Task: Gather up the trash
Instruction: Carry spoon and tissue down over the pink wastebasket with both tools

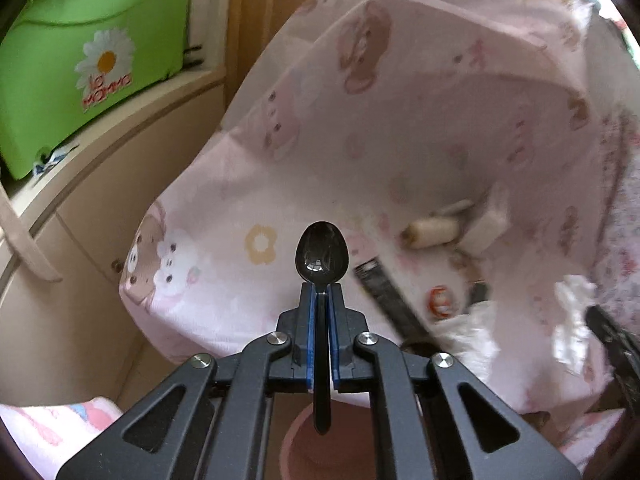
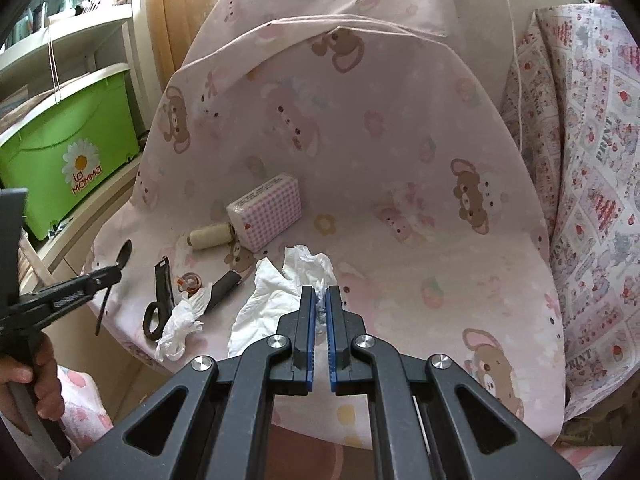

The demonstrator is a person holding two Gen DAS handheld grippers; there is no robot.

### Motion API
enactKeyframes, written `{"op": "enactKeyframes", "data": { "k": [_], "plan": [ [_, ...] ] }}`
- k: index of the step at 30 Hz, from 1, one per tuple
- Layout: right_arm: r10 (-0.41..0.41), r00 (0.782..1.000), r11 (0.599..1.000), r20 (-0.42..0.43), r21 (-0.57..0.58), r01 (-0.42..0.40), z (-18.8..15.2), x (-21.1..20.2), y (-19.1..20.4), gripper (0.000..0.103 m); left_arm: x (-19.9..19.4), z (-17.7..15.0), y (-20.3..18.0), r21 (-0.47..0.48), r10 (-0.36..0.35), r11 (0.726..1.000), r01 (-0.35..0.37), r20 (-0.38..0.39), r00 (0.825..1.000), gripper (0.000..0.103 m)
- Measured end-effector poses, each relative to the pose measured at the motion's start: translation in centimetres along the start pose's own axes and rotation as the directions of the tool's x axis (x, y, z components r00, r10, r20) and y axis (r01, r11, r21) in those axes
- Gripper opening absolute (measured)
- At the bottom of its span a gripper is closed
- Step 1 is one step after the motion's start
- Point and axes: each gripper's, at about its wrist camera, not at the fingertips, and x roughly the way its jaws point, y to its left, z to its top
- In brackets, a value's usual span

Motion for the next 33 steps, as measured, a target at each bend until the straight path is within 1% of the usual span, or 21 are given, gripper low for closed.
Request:
{"op": "enactKeyframes", "data": {
  "k": [2, 5, 6, 9, 12, 16, 19, 22, 27, 28, 30, 32, 33],
  "plan": [
    [0.009, 1.000, 1.000, 0.005, 0.006, -0.009, 0.1, -0.3, -0.2, 0.006, -1.1, -0.1, 0.0, 0.001, -0.054, 0.999, 0.054, 0.008, 0.999, 0.005],
    [0.012, 1.000, 1.000, 0.016, 0.000, -0.012, 0.0, -0.8, -0.2, 0.006, -2.5, -0.9, 0.0, 0.005, -0.110, 0.994, 0.110, -0.004, 0.994, 0.005],
    [0.013, 1.000, 1.000, 0.019, -0.007, -0.013, -0.1, -1.0, -0.2, 0.006, -3.1, -1.4, -0.3, 0.023, -0.114, 0.993, 0.114, 0.000, 0.994, 0.005],
    [0.026, 0.999, 1.000, 0.021, -0.018, -0.025, -0.2, -1.6, 0.2, 0.006, -5.2, -2.6, -1.2, 0.095, -0.094, 0.991, 0.090, 0.031, 0.995, 0.005],
    [0.069, 0.998, 0.997, 0.004, -0.032, -0.069, -0.7, -2.2, 0.9, 0.006, -6.4, -3.3, -1.2, 0.118, -0.099, 0.989, 0.093, 0.041, 0.994, 0.005],
    [0.139, 0.990, 0.986, -0.023, -0.093, -0.140, -1.6, -3.5, 2.7, 0.006, -7.7, -4.5, -1.7, 0.167, -0.139, 0.977, 0.134, 0.016, 0.990, 0.005],
    [0.186, 0.981, 0.973, -0.059, -0.125, -0.192, -2.3, -4.2, 3.9, 0.006, -8.2, -5.6, -2.9, 0.235, -0.160, 0.959, 0.157, -0.005, 0.987, 0.005],
    [0.201, 0.976, 0.964, -0.083, -0.159, -0.212, -3.2, -4.7, 4.8, 0.006, -8.4, -6.7, -3.7, 0.259, -0.192, 0.945, 0.197, -0.044, 0.980, 0.005],
    [0.205, 0.968, 0.957, -0.142, -0.178, -0.228, -5.3, -5.1, 5.2, 0.006, -7.6, -8.3, -4.8, 0.283, -0.226, 0.923, 0.262, -0.154, 0.962, 0.005],
    [0.198, 0.968, 0.957, -0.156, -0.184, -0.225, -5.6, -4.9, 5.2, 0.006, -7.3, -8.6, -5.1, 0.284, -0.226, 0.920, 0.269, -0.175, 0.958, 0.005],
    [0.182, 0.968, 0.958, -0.170, -0.193, -0.214, -5.9, -4.5, 5.1, 0.006, -6.9, -9.0, -5.3, 0.267, -0.221, 0.926, 0.268, -0.195, 0.956, 0.005],
    [0.188, 0.964, 0.959, -0.190, -0.177, -0.222, -5.9, -3.9, 5.0, 0.006, -6.2, -9.4, -5.4, 0.249, -0.235, 0.923, 0.293, -0.235, 0.943, 0.005],
    [0.198, 0.959, 0.959, -0.203, -0.163, -0.232, -6.0, -3.6, 5.0, 0.006, -5.8, -9.6, -5.5, 0.245, -0.231, 0.924, 0.292, -0.251, 0.940, 0.005]
  ]
}}
